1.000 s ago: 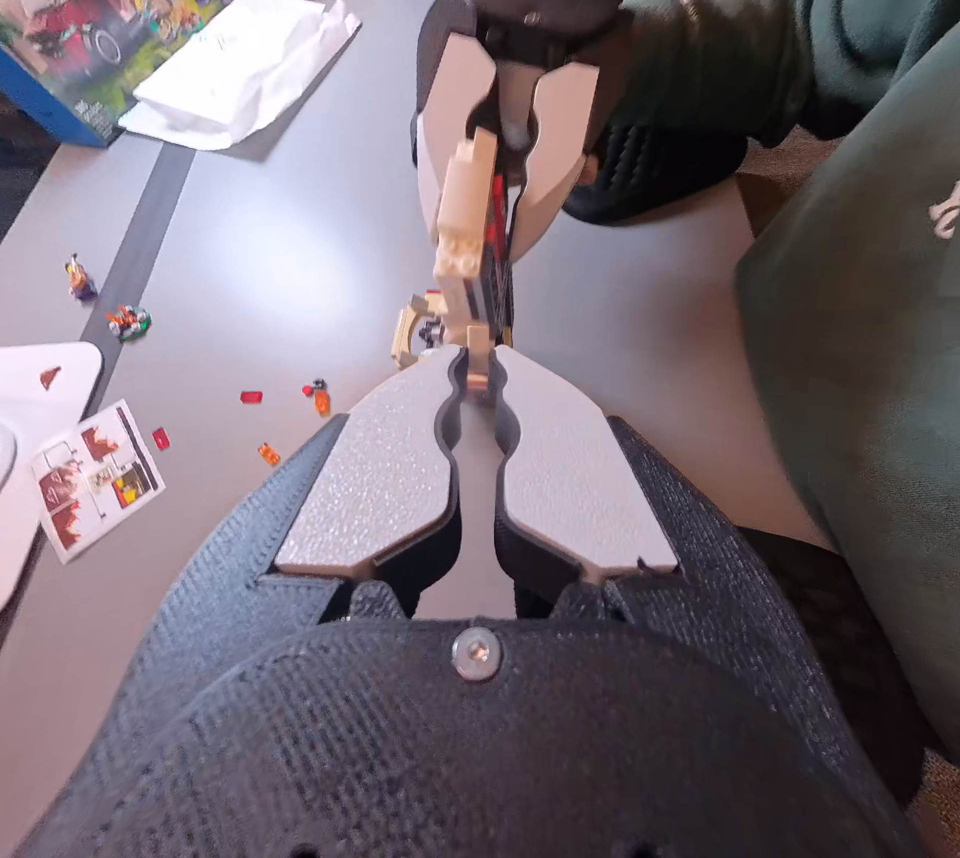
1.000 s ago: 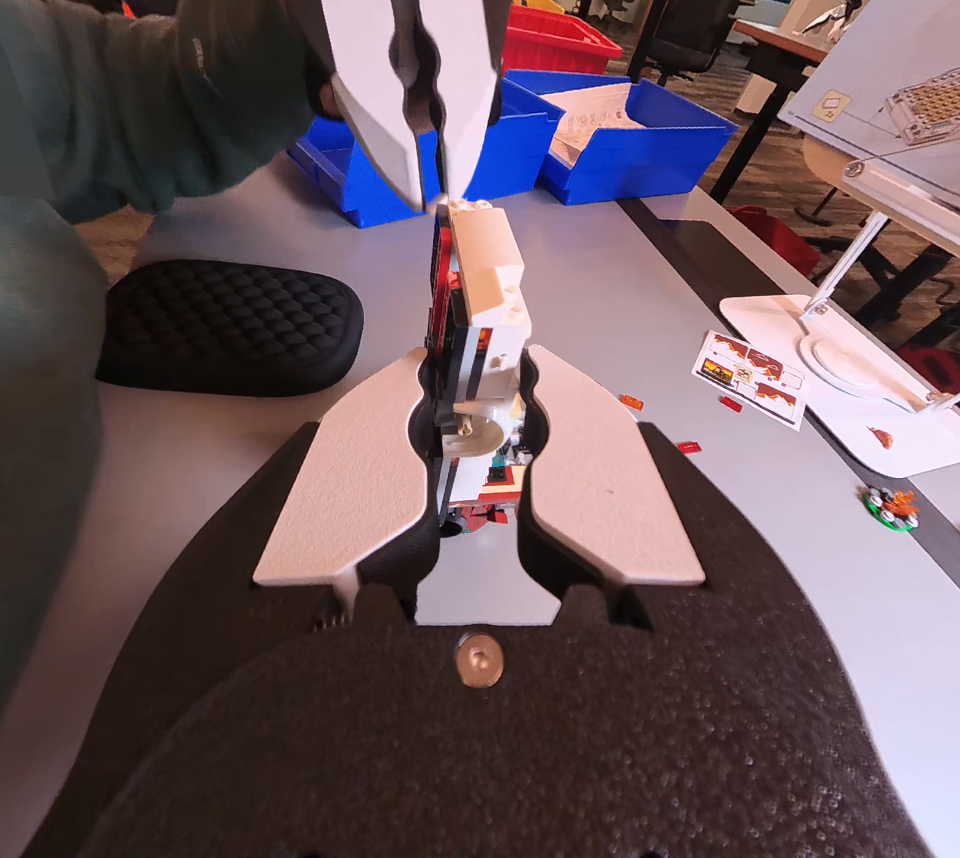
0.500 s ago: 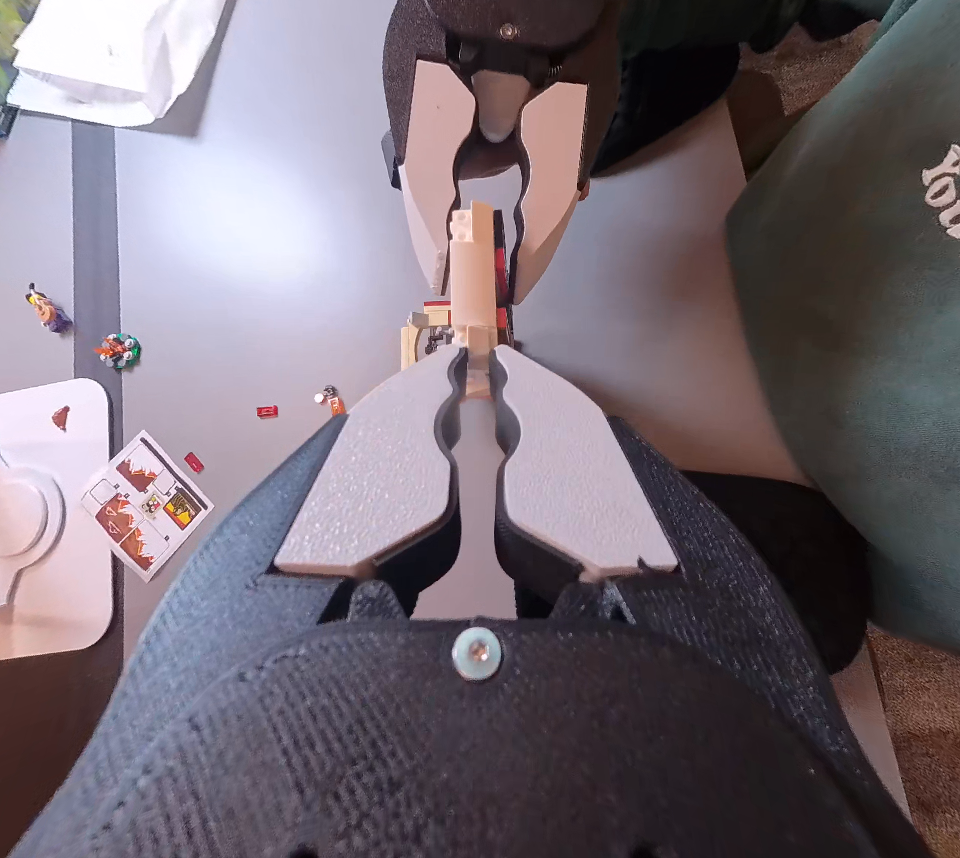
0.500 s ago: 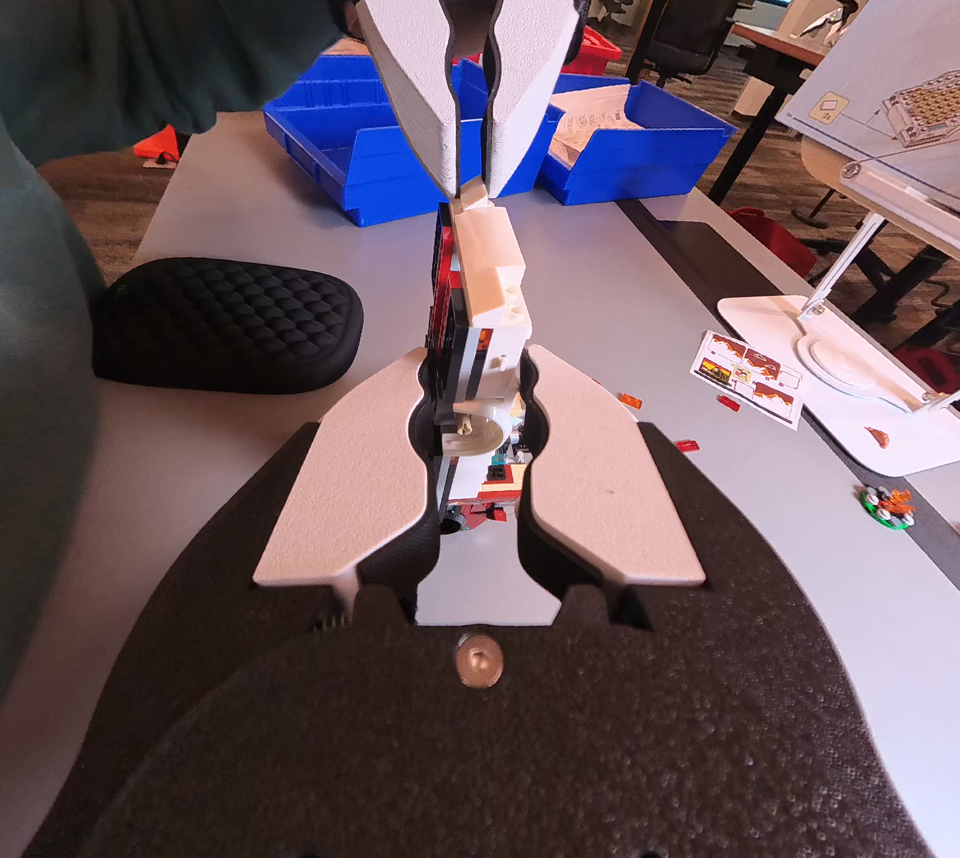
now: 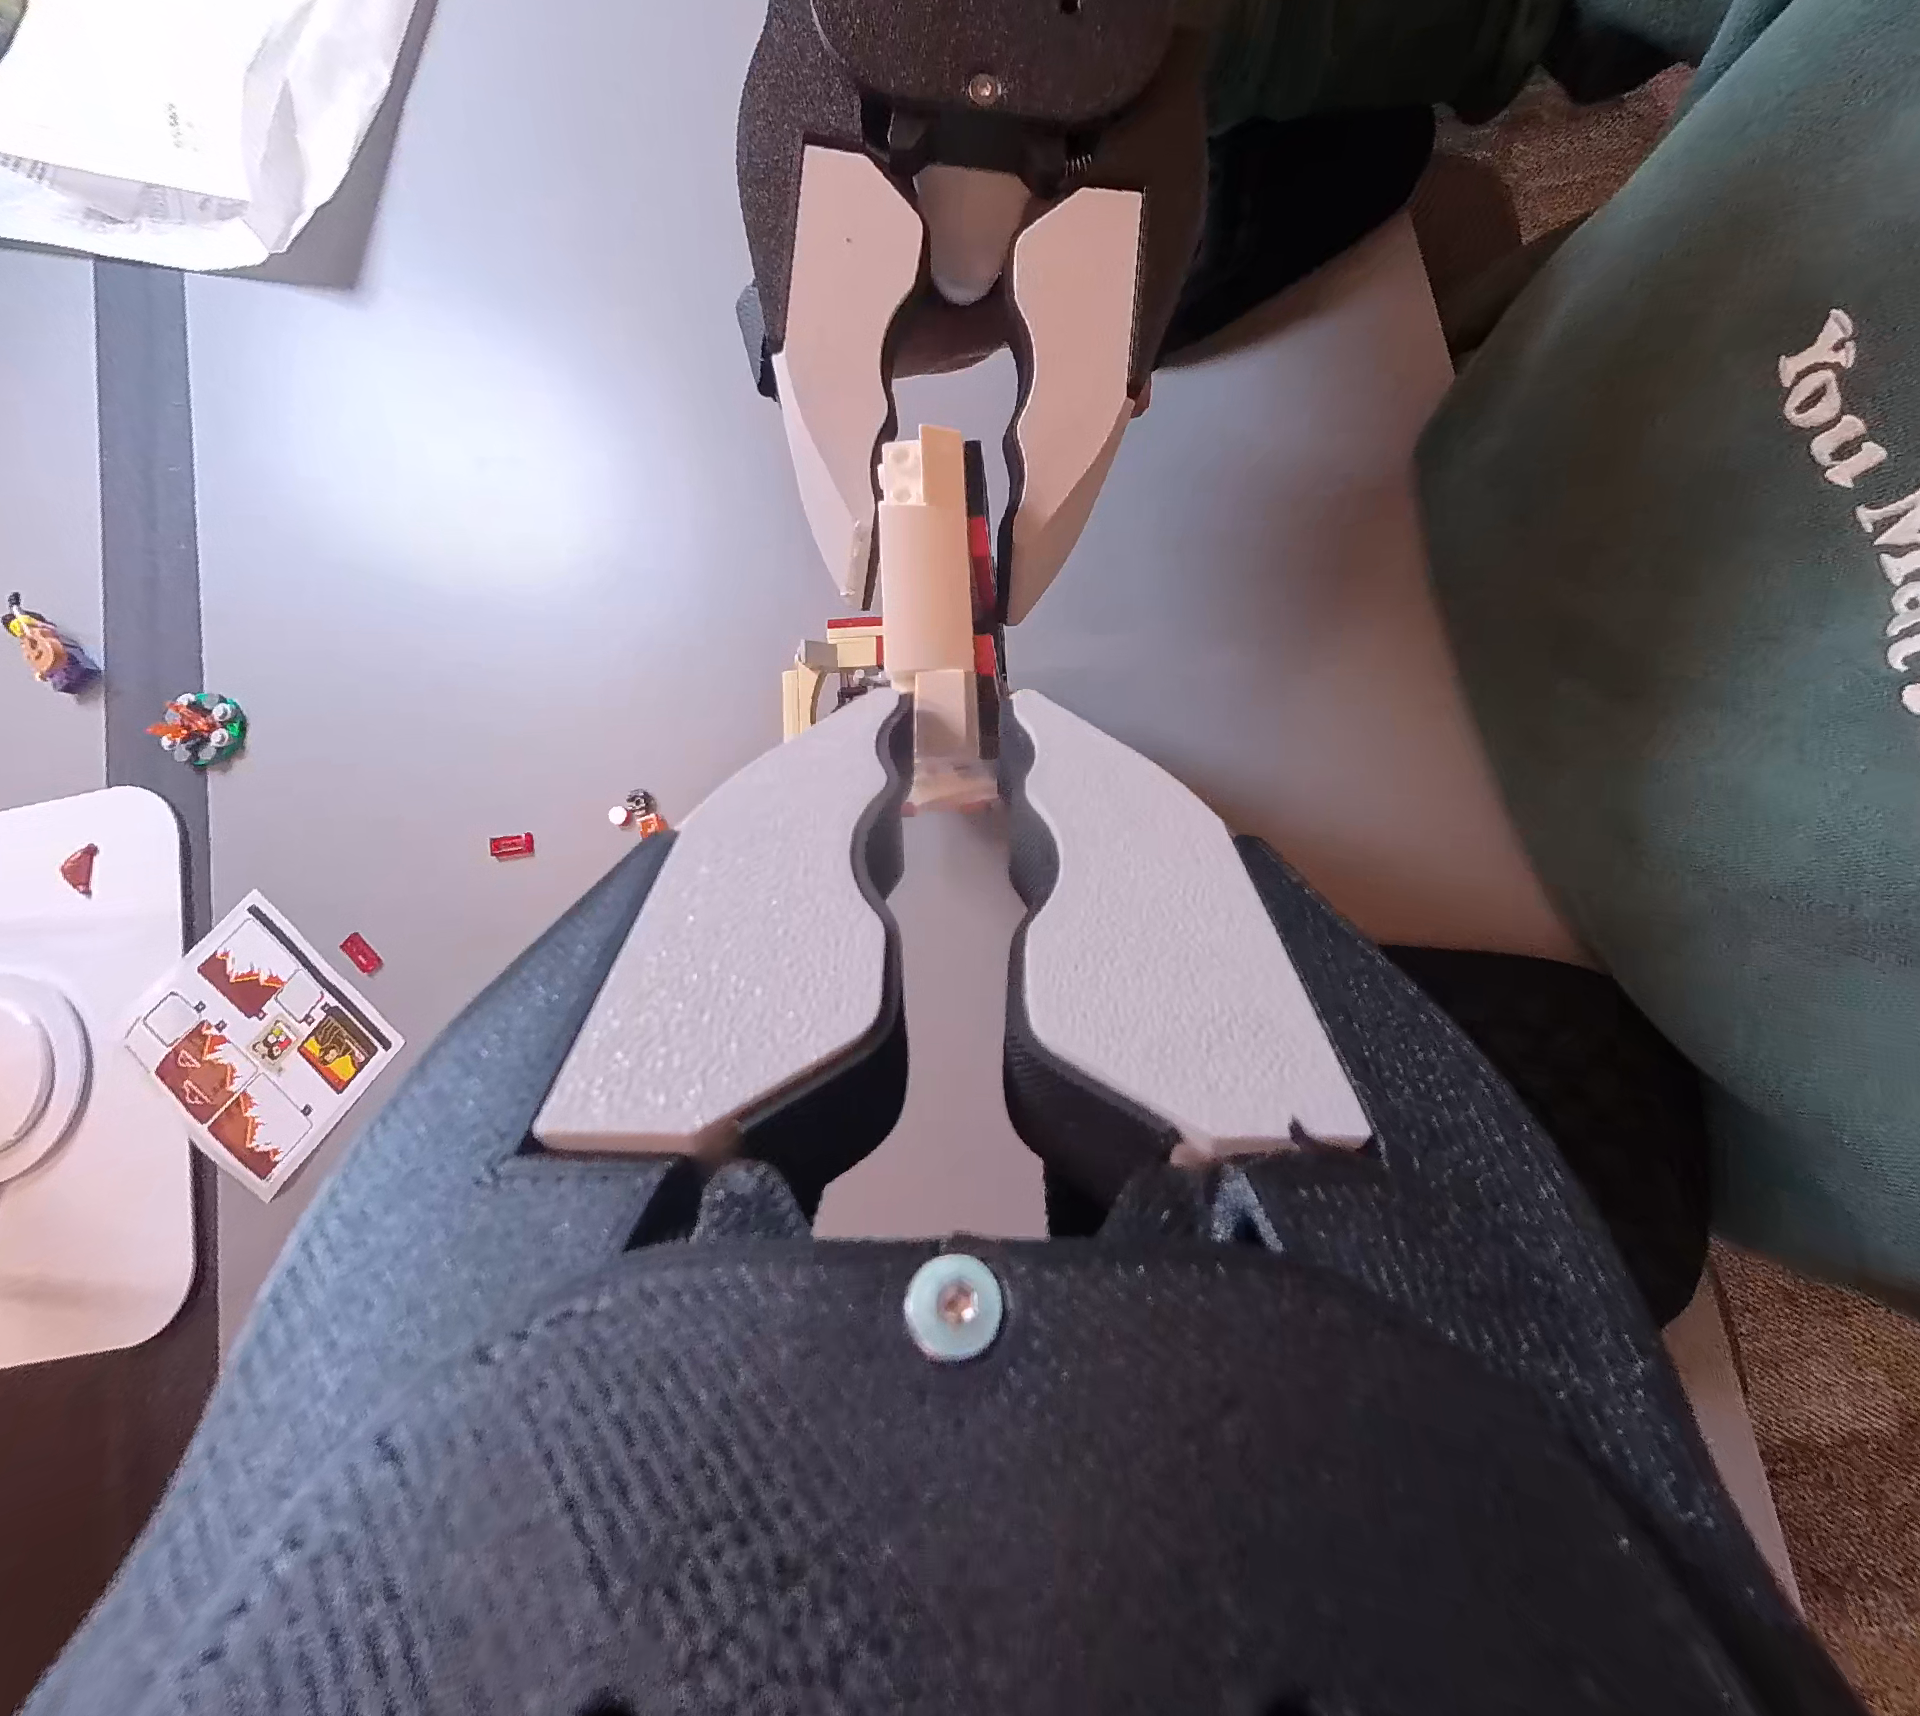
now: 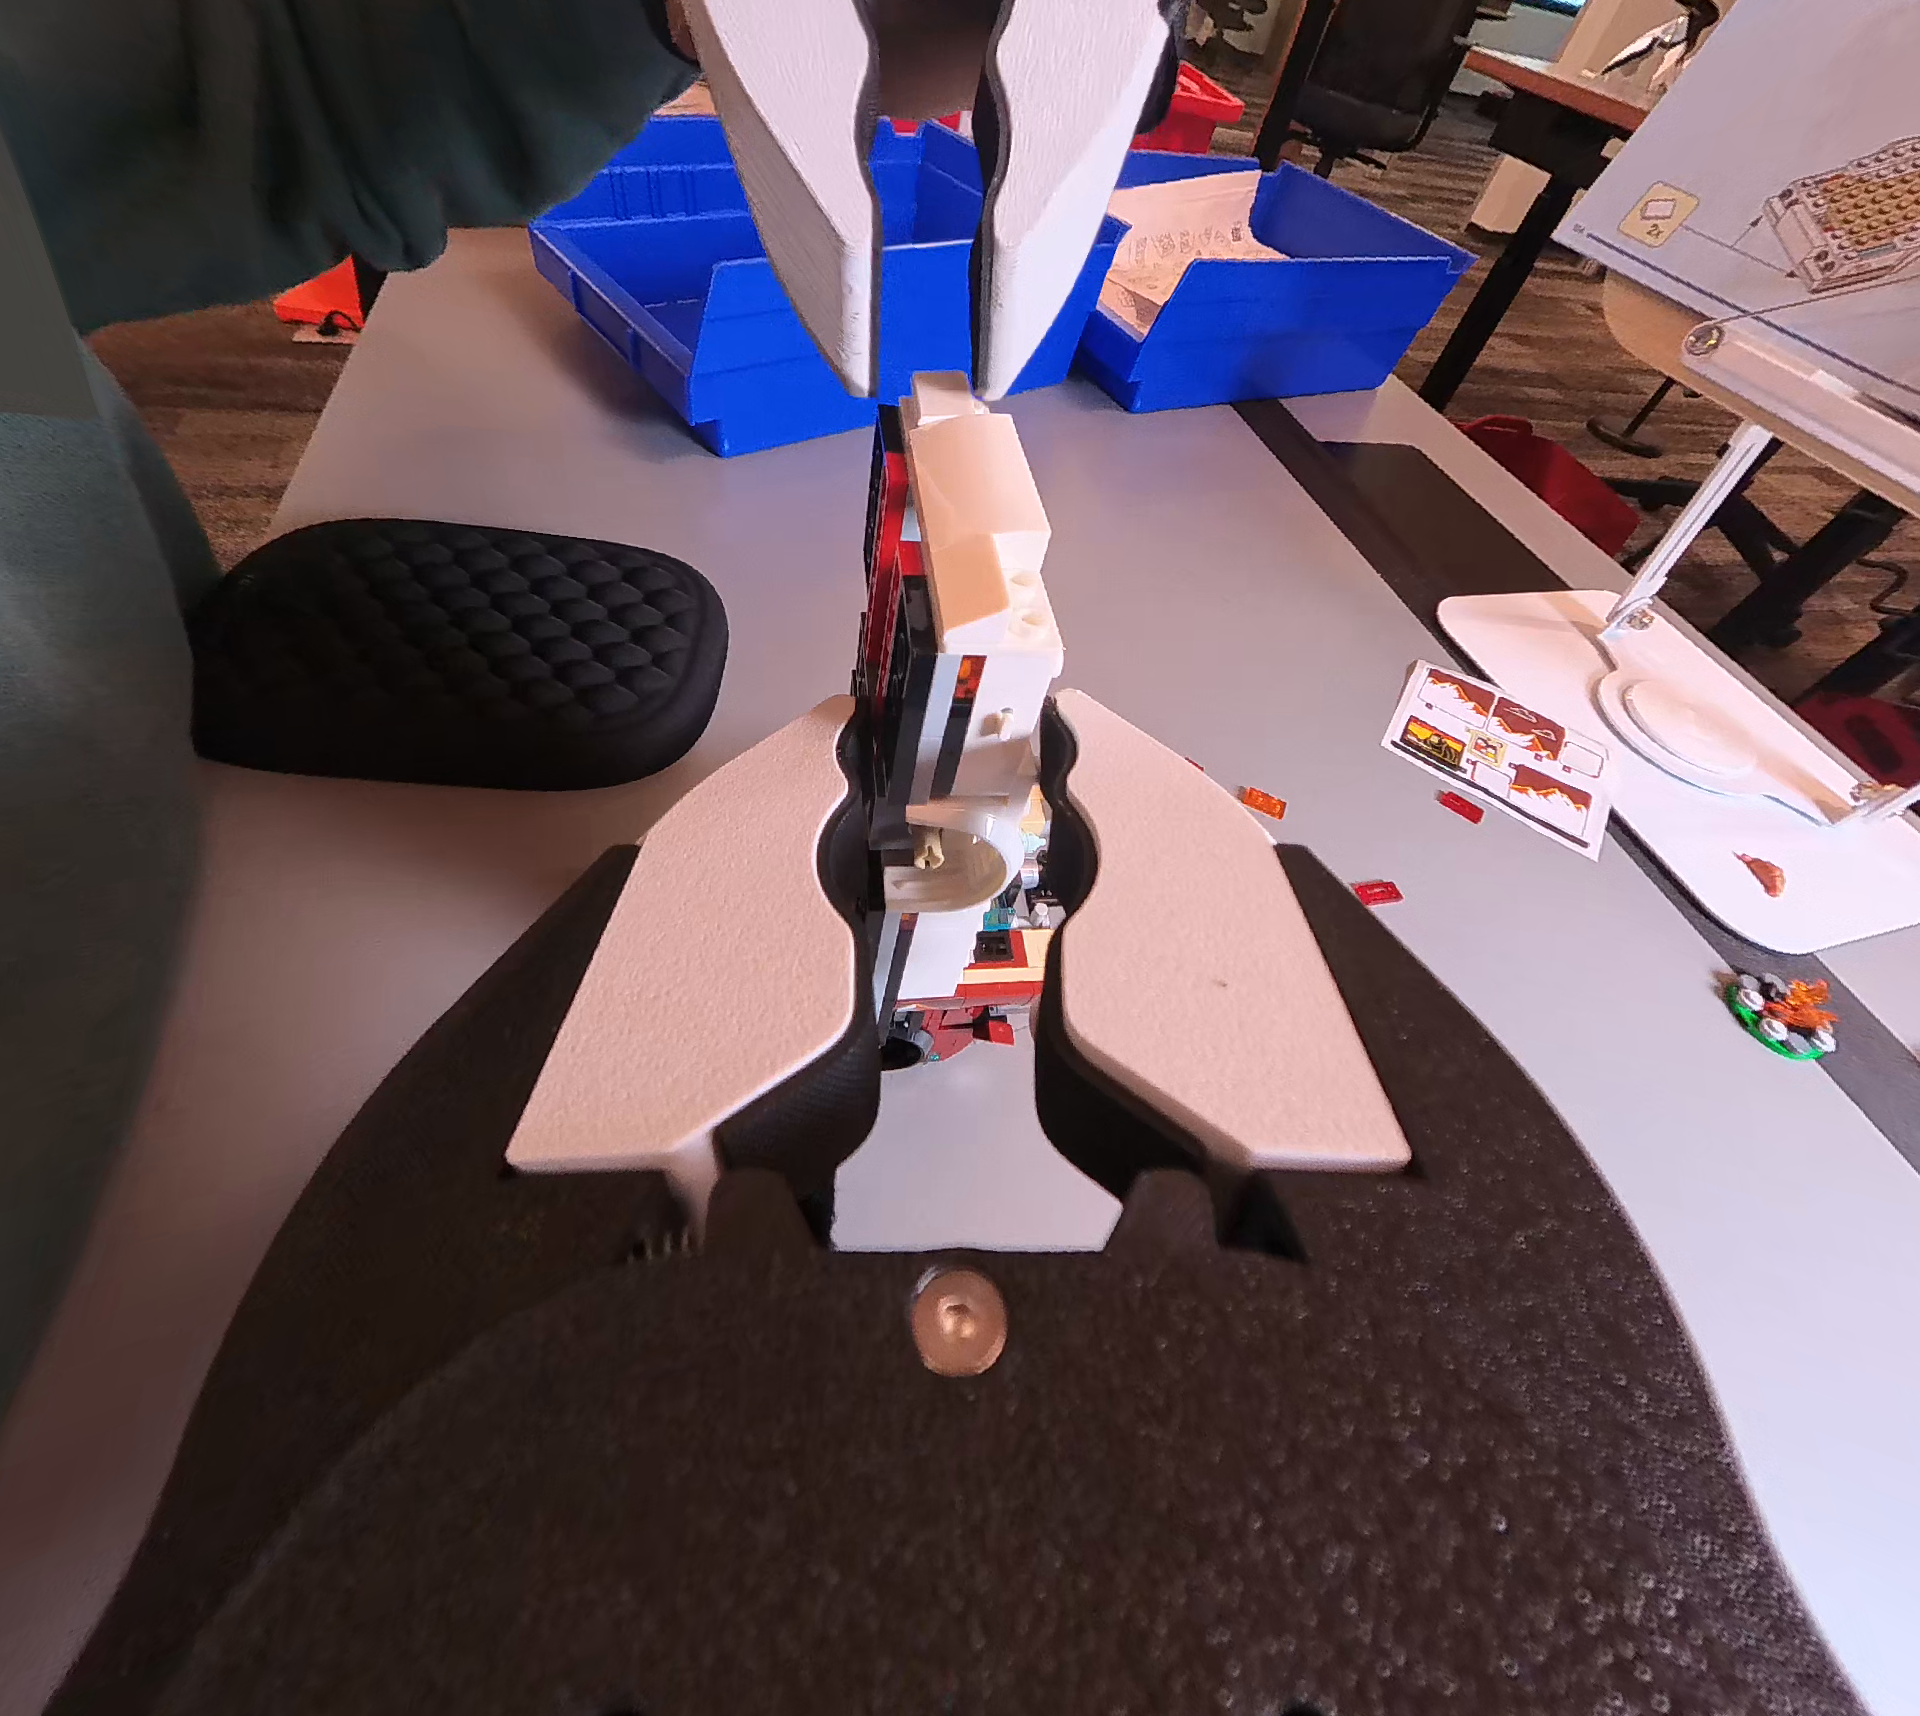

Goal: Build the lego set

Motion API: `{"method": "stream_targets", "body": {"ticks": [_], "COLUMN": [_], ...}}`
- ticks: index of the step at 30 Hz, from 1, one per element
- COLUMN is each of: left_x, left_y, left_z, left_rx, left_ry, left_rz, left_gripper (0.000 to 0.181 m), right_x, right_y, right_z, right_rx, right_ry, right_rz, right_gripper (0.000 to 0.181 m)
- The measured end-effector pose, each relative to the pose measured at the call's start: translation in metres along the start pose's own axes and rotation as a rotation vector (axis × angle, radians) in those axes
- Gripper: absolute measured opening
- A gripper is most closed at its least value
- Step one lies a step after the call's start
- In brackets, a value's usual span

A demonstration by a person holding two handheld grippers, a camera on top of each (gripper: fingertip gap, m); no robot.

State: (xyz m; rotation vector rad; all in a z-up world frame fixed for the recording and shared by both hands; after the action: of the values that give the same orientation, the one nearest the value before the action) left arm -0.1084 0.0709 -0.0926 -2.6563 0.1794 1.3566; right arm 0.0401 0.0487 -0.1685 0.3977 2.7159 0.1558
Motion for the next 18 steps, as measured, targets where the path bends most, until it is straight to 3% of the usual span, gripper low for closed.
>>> {"method": "stream_targets", "body": {"ticks": [5,8,12,18], "left_x": [0.0,0.019,0.043,0.054], "left_y": [0.0,0.0,0.005,0.012], "left_z": [0.01,0.027,0.037,0.038], "left_rx": [-0.033,-0.083,-0.107,-0.132], "left_ry": [0.119,0.216,0.323,0.485], "left_rz": [-0.041,-0.031,-0.04,-0.178], "left_gripper": [0.033,0.043,0.036,0.027], "right_x": [0.0,-0.001,-0.003,-0.008], "right_y": [0.0,0.001,0.005,0.011], "right_z": [0.0,0.001,0.001,0.003], "right_rx": [-0.003,-0.009,-0.02,-0.011], "right_ry": [-0.001,0.001,-0.004,-0.008], "right_rz": [0.002,-0.011,-0.071,-0.078], "right_gripper": [0.03,0.03,0.03,0.032]}}
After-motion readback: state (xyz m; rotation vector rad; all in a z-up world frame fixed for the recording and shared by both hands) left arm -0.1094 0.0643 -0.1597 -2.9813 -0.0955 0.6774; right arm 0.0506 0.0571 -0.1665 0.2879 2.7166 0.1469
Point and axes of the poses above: each gripper's, where its closed fingertips meet, x out along the fingers, z out of its underside, y = z × x across the jaws, the point moved 8 cm from there along -x, back along the fingers, and after that the axes turned 6 degrees about -y, right-handed, at the moved point
